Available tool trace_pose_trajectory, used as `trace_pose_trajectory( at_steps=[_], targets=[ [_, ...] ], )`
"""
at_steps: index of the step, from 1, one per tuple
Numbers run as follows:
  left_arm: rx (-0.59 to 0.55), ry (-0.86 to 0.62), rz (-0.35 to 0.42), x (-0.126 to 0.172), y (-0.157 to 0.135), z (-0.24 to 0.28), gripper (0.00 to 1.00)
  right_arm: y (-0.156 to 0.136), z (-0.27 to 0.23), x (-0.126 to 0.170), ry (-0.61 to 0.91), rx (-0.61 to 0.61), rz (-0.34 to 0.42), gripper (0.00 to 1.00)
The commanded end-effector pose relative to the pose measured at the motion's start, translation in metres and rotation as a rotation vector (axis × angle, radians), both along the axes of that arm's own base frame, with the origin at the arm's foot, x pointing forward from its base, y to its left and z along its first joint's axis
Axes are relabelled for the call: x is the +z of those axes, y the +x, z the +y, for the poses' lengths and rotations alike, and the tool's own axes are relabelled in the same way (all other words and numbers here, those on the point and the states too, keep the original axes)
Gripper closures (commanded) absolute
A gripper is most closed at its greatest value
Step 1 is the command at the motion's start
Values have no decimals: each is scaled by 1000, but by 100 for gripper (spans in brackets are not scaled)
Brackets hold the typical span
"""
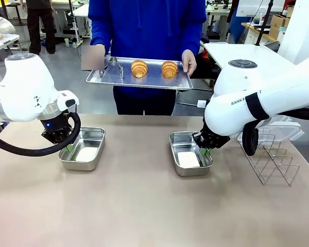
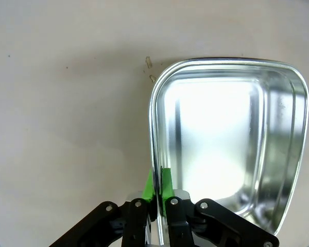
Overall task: Place the bread in airtight containers.
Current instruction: Lift both Airtight Container.
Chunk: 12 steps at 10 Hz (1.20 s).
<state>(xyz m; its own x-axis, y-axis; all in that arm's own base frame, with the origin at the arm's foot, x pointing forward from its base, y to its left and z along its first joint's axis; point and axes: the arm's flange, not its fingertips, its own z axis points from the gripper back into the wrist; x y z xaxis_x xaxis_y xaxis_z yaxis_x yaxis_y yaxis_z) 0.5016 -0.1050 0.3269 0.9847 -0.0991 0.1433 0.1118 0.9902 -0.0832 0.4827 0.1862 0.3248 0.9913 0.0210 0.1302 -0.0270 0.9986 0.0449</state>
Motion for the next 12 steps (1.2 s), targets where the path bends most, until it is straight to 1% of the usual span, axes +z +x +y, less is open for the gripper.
trace_pose_trajectory(
  at_steps=[1,2,3,4,5,6,7,8,10,11,12],
  targets=[
    [0,0,0,0,0,0,95,0,0,0,0,0,0,95],
    [-46,71,-72,32,-7,-15,95,3,1,30,13,-25,-35,95],
    [-46,67,-106,61,-14,-27,95,6,4,56,6,-49,-49,95],
    [-47,58,-141,84,-20,-39,95,7,6,77,-15,-62,-74,95],
    [-37,31,-158,103,-26,-52,95,6,11,95,-3,-70,-74,95],
    [0,13,-161,126,-30,-64,95,2,16,114,-28,-101,-79,95],
    [26,33,-179,142,-31,-70,95,-1,19,129,-31,-124,-94,95],
    [55,34,-179,155,-33,-72,95,-4,20,140,-31,-128,-93,95],
    [95,38,-180,166,-40,-65,95,0,18,147,-17,-136,-98,95],
    [102,27,-172,165,-44,-59,95,1,15,145,10,-114,-66,95],
    [106,20,-169,164,-45,-52,95,5,11,146,41,-94,-52,95]
  ],
)
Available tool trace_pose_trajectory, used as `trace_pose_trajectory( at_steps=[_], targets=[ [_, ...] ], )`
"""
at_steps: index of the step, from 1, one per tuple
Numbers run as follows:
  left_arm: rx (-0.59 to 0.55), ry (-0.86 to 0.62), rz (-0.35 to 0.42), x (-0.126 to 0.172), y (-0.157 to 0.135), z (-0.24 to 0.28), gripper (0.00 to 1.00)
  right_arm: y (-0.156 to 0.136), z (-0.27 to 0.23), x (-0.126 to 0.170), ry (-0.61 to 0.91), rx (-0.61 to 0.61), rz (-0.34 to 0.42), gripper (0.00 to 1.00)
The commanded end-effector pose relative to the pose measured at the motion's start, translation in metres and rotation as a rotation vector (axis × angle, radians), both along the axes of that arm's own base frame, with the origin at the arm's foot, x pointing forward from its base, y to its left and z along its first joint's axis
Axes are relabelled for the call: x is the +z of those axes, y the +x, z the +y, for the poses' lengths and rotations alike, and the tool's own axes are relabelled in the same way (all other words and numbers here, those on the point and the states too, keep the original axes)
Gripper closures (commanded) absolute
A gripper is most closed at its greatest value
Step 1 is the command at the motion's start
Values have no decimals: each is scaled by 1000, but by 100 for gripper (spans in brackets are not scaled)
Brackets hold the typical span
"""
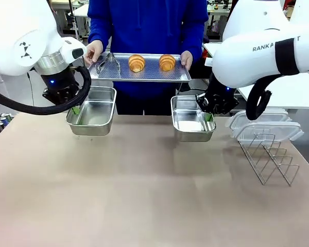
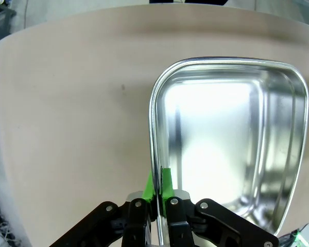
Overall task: Place the bread in airtight containers.
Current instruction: Lift both Airtight Container.
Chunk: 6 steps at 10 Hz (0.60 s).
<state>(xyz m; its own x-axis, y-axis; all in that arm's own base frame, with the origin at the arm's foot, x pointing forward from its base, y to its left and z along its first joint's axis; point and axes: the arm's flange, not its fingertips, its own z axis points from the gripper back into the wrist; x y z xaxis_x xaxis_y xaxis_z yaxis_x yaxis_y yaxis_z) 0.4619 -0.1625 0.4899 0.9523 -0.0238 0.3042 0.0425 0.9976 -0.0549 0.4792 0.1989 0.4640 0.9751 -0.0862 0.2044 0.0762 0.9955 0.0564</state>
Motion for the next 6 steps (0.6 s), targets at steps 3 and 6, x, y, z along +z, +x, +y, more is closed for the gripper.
trace_pose_trajectory(
  at_steps=[3,6],
  targets=[
    [11,2,5,-2,-1,6,95,2,-2,-3,7,-1,10,95],
    [11,2,5,-2,-1,6,95,2,-2,-3,7,-1,10,95]
  ],
)
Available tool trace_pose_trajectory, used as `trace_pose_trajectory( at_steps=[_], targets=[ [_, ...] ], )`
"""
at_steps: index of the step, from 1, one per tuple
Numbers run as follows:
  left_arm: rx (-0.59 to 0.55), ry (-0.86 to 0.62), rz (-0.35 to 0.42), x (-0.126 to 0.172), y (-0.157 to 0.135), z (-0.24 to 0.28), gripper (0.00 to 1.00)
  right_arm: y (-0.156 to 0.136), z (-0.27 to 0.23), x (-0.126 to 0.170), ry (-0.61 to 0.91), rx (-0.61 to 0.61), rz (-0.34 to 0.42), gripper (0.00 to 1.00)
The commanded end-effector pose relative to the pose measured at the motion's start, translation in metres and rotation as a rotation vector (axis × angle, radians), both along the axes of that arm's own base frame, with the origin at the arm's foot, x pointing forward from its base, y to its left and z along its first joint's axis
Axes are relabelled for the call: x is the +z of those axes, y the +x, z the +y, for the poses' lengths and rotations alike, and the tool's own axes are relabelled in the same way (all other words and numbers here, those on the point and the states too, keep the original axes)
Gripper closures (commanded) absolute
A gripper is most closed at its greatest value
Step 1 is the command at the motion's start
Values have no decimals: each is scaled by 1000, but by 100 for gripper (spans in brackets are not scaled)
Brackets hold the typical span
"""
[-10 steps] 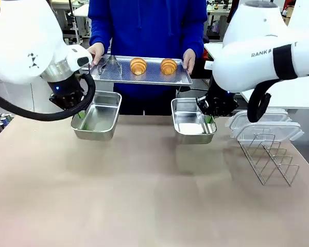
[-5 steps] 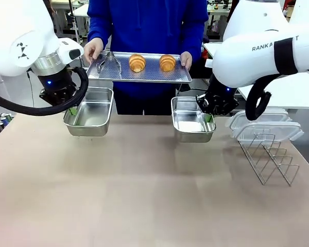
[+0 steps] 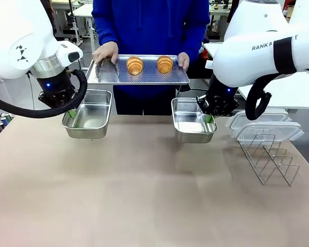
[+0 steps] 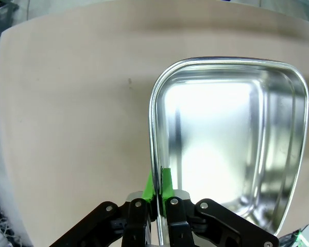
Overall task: Place the bread in airtight containers.
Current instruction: Once an object is inside an Airtight Container , place the container in the center of the table.
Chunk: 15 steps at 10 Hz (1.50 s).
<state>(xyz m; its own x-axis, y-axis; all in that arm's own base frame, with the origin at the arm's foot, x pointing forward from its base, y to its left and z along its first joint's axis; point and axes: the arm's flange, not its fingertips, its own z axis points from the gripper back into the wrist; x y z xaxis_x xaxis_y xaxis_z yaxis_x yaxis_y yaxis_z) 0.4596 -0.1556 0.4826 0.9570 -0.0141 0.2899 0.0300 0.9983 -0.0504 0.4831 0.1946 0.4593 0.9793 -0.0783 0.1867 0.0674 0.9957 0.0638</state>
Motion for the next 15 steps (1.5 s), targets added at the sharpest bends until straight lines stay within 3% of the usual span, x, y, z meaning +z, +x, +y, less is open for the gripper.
trace_pose_trajectory(
  at_steps=[1,15],
  targets=[
    [-1,-3,-10,5,1,-1,95,-1,2,2,-2,-11,-8,95],
    [-1,-3,-10,5,1,-1,95,-1,2,2,-2,-11,-8,95]
  ],
)
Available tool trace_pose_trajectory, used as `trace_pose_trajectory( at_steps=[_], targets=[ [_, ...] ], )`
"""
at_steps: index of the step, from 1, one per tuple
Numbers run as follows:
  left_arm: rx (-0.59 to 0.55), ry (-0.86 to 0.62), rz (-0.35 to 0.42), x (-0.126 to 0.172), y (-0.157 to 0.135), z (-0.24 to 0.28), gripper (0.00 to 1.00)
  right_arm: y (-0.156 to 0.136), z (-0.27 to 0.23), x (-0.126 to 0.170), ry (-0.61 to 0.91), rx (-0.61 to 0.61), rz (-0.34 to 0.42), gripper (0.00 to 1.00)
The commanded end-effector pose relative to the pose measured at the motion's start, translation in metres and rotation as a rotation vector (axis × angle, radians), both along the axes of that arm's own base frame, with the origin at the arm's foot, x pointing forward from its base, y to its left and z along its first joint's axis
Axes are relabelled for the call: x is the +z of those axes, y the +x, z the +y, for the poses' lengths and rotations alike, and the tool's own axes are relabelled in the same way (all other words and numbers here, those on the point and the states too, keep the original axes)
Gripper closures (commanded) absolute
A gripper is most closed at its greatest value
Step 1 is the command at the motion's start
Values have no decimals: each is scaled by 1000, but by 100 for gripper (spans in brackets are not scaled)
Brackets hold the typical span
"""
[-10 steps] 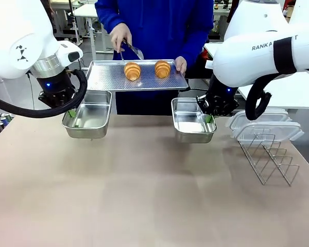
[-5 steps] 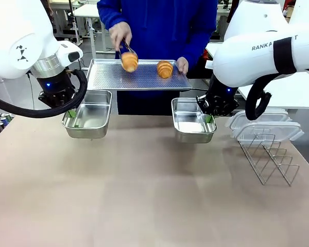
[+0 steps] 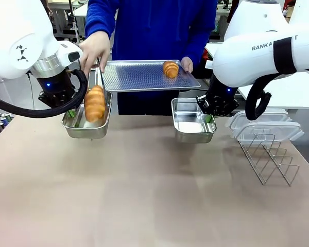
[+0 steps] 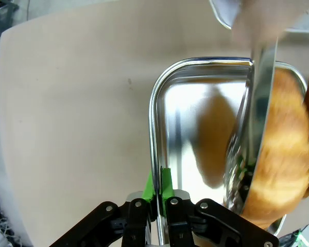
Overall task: Place the bread in airtight containers.
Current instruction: Once an object is inside an Airtight Container , place the container in the center of the table.
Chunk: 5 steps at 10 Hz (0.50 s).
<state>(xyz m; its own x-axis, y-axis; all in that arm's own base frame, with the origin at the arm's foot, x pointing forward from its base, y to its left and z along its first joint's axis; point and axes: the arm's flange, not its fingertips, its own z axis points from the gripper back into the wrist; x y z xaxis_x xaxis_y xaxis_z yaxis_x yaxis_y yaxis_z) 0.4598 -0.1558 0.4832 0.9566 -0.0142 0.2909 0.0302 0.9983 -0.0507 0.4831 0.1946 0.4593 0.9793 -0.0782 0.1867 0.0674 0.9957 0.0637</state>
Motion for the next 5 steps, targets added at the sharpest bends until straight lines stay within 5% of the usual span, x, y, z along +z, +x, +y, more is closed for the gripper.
trace_pose_trajectory(
  at_steps=[1,5],
  targets=[
    [-1,-3,-9,5,1,-1,95,-1,2,2,-2,-11,-8,95],
    [-1,-3,-9,5,1,-1,95,-1,2,2,-2,-11,-8,95]
  ],
)
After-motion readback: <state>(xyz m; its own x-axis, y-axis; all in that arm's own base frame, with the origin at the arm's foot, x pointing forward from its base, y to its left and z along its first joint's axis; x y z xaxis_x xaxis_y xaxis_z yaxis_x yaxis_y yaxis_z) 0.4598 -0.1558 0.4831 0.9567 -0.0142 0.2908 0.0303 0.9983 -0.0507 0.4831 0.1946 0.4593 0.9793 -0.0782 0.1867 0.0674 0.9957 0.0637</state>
